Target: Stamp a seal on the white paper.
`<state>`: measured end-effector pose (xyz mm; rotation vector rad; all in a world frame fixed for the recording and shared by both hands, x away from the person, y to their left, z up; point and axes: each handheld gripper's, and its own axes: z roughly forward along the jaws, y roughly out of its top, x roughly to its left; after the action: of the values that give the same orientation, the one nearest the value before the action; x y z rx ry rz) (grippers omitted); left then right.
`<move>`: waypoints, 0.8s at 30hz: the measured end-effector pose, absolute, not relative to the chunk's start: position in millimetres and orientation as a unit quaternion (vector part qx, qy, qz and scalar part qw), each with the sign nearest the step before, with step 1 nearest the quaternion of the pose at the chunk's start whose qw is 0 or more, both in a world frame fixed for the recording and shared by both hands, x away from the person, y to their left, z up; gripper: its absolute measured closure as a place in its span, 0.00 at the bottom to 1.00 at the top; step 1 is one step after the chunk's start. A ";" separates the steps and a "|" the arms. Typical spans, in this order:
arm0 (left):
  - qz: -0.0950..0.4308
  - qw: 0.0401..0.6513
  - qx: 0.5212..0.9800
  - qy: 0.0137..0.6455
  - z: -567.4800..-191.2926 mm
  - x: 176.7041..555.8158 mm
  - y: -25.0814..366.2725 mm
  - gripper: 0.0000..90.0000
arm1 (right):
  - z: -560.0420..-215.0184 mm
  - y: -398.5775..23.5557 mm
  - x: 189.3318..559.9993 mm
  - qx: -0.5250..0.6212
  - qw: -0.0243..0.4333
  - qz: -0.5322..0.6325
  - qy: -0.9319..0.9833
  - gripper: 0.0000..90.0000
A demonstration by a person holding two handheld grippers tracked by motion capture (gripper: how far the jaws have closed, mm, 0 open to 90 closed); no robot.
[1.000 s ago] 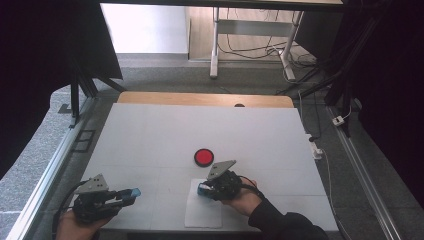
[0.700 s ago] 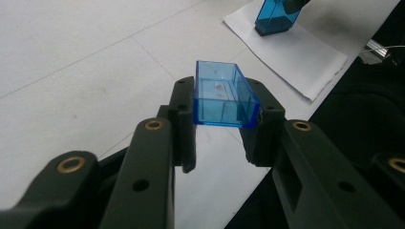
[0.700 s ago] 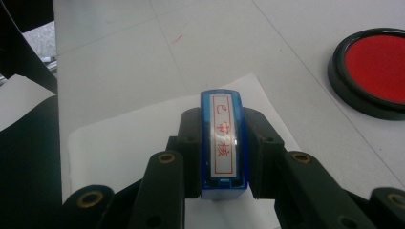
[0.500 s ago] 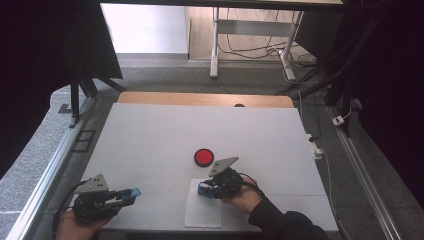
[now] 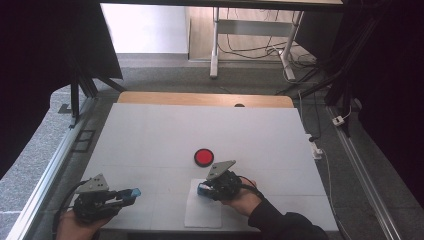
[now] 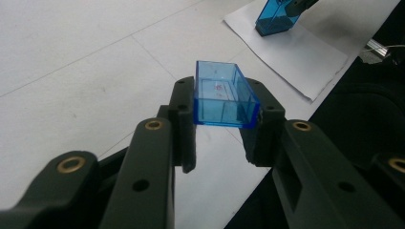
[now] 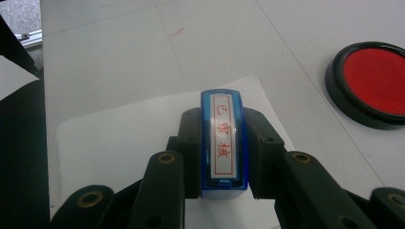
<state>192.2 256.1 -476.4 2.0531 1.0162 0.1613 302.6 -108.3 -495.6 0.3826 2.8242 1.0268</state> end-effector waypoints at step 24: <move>0.065 0.410 0.816 0.402 -476.1 192.0 256.2 0.76 | -486.3 -112.0 312.4 0.147 0.018 0.360 0.921 0.79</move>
<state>192.0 256.2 -476.1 2.0552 1.0118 0.1627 312.4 -112.0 -486.3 0.4562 2.8613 1.1188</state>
